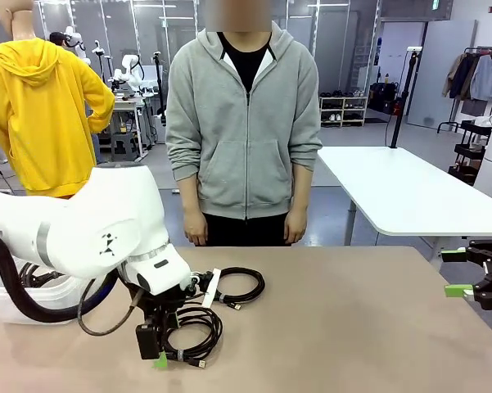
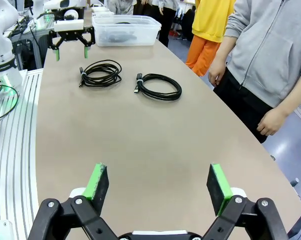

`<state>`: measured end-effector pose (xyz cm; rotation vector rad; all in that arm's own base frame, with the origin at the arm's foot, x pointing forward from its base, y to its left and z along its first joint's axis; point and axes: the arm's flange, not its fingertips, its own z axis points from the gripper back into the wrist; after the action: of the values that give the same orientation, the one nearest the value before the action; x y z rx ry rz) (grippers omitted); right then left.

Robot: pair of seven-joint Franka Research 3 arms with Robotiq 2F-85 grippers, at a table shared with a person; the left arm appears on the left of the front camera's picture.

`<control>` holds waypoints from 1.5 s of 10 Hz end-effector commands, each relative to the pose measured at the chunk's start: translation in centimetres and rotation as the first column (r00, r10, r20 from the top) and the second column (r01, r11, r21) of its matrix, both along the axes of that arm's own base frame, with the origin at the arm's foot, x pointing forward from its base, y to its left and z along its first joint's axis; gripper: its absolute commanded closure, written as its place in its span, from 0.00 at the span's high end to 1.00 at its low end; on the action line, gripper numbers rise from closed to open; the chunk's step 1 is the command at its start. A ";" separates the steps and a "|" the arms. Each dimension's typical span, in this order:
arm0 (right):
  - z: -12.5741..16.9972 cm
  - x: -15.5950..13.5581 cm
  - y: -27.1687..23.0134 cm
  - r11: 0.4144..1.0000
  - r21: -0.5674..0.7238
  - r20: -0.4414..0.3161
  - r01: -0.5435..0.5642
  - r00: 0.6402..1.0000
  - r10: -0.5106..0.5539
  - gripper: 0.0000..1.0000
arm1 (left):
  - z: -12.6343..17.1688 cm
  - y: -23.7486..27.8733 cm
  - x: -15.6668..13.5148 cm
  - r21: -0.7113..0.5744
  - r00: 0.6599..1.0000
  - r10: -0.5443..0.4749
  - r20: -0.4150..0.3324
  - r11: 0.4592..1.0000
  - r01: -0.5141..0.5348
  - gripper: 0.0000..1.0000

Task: Organize and store the cables.
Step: Place the USB Extension Cable into the Organizing box.

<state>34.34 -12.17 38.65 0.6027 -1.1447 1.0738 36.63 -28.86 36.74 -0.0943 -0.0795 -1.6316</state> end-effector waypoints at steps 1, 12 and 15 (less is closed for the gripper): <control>0.5 0.1 0.2 1.000 0.014 -0.014 0.020 1.000 -0.020 1.00 | -2.3 -0.7 1.4 0.036 0.997 0.059 0.042 0.998 -0.061 1.00; 0.5 0.1 0.2 1.000 0.014 -0.014 0.020 1.000 -0.020 1.00 | -6.0 -2.1 5.2 0.050 0.998 0.060 -0.015 0.997 -0.059 0.00; 0.5 0.1 0.2 1.000 0.014 -0.014 0.020 1.000 -0.020 1.00 | -5.5 -1.9 5.0 0.062 0.998 0.060 -0.026 0.996 -0.058 0.00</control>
<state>34.35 -12.17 38.65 0.6027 -1.1447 1.0737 41.70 -30.56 30.98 -0.0817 -0.0560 -1.5852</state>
